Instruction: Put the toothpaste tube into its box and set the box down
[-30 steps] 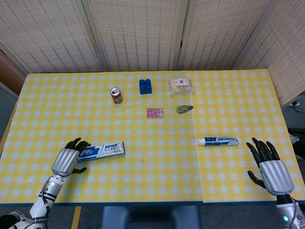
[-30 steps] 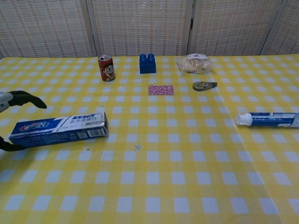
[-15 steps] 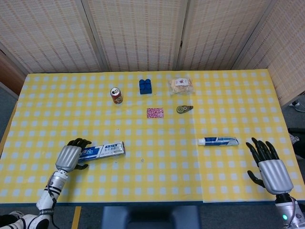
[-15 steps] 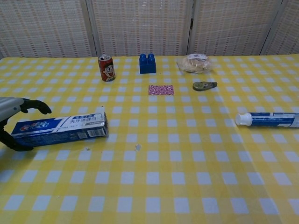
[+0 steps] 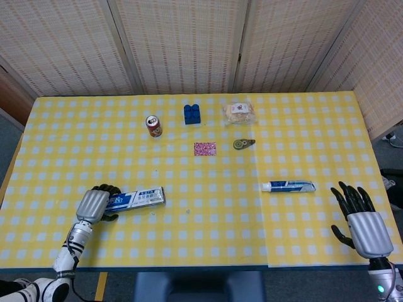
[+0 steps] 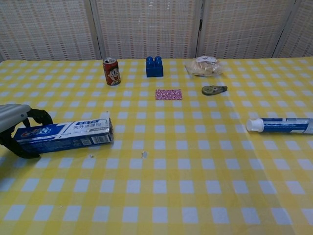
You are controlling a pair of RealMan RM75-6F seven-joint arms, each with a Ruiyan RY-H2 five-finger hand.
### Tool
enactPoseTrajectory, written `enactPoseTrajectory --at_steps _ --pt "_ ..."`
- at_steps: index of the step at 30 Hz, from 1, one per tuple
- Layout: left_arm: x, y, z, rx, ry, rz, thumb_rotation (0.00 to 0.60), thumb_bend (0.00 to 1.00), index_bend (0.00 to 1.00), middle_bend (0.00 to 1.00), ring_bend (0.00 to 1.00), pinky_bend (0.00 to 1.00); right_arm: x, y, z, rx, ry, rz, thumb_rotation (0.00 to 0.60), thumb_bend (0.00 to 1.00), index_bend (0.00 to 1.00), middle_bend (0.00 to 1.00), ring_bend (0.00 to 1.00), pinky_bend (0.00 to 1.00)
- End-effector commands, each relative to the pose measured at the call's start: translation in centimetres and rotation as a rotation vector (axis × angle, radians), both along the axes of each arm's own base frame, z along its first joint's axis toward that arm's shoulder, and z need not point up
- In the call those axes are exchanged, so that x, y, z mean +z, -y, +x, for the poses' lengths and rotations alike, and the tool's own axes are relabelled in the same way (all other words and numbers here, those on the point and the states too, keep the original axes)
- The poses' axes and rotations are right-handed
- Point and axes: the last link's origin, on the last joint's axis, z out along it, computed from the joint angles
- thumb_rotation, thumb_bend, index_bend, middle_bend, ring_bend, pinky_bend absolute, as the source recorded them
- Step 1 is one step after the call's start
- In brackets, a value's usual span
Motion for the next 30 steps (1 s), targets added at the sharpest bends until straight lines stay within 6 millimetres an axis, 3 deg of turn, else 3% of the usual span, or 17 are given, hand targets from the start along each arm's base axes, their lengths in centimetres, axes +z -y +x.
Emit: enactPoseTrajectory --at_steps 1,10,19,24,30 --pt "-0.3 -0.3 0.0 0.007 0.005 -0.007 0.600 0.17 0.41 0.42 0.32 0.39 0.1 -0.1 0.0 0.000 0.000 -0.002 0.600 0.32 0.00 0.00 0.00 0.00" --pt "-0.5 -0.6 0.1 -0.018 0.052 0.060 0.600 0.17 0.57 0.61 0.48 0.58 0.2 -0.4 -0.1 0.004 -0.002 -0.004 0.600 0.32 0.00 0.00 0.00 0.00" --pt "0.1 0.6 0.9 -0.042 0.132 0.045 0.600 0.17 0.63 0.67 0.53 0.63 -0.2 -0.3 -0.1 0.004 -0.013 0.013 0.600 0.32 0.00 0.00 0.00 0.00" --pt "0.7 2.9 2.4 -0.105 0.205 -0.008 0.600 0.17 0.63 0.67 0.53 0.63 -1.3 1.2 -0.5 -0.008 -0.046 0.061 0.600 0.32 0.00 0.00 0.00 0.00" --pt "1.6 5.6 4.5 -0.217 0.286 -0.035 0.600 0.17 0.63 0.68 0.54 0.63 -3.1 4.3 -0.4 0.001 -0.137 0.186 0.600 0.32 0.00 0.00 0.00 0.00"
